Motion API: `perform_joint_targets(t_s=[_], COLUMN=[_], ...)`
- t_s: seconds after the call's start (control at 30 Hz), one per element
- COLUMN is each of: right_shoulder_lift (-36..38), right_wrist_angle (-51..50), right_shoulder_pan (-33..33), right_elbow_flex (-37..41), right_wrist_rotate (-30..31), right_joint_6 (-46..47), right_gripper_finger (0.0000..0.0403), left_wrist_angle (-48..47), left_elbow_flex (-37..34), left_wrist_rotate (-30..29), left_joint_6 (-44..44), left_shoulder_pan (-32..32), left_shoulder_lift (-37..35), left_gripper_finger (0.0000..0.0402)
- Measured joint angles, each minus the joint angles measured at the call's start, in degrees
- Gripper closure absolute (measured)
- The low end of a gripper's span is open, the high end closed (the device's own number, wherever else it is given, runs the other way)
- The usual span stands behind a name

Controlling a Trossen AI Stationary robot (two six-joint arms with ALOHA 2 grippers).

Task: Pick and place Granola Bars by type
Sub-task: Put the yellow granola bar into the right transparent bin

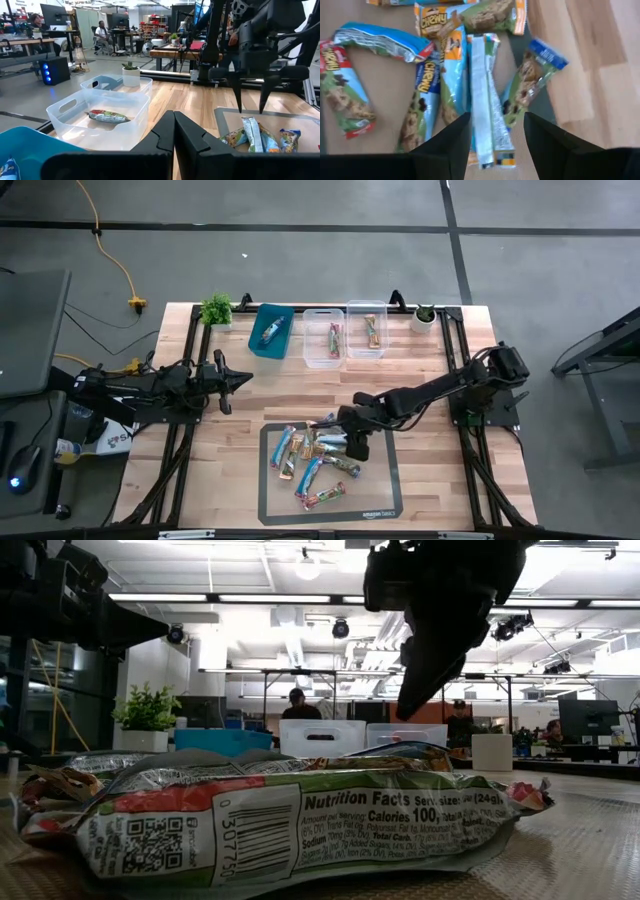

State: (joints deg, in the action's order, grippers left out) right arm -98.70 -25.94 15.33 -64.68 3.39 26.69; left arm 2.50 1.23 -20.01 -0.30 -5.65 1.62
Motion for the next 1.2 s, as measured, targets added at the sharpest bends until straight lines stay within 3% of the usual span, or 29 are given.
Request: perform_joint_targets(t_s=[0.17, 0.5, 0.63, 1.2], right_shoulder_lift=[0.0, -2.4, -5.1, -8.1], right_wrist_angle=[3.7, 5.2, 6.3, 7.8], right_shoulder_pan=[0.0, -0.3, -0.3, -0.2], right_elbow_flex=[0.0, 0.0, 0.0, -0.1], right_wrist_rotate=[-0.6, -1.8, -3.9, -2.8], right_joint_6=[-5.3, -6.2, -6.0, -8.9], right_gripper_finger=[0.0229, 0.0188, 0.0187, 0.0187], left_wrist_angle=[0.0, 0.0, 0.0, 0.0], left_elbow_flex=[0.0, 0.0, 0.0, 0.0], left_wrist_rotate=[0.0, 0.0, 0.0, 0.0], left_joint_6=[0.0, 0.0, 0.0, 0.0], left_shoulder_pan=[0.0, 0.0, 0.0, 0.0], left_shoulder_lift=[0.0, 0.0, 0.0, 0.0], left_gripper_finger=[0.0401, 0.0401, 0.0401, 0.0401])
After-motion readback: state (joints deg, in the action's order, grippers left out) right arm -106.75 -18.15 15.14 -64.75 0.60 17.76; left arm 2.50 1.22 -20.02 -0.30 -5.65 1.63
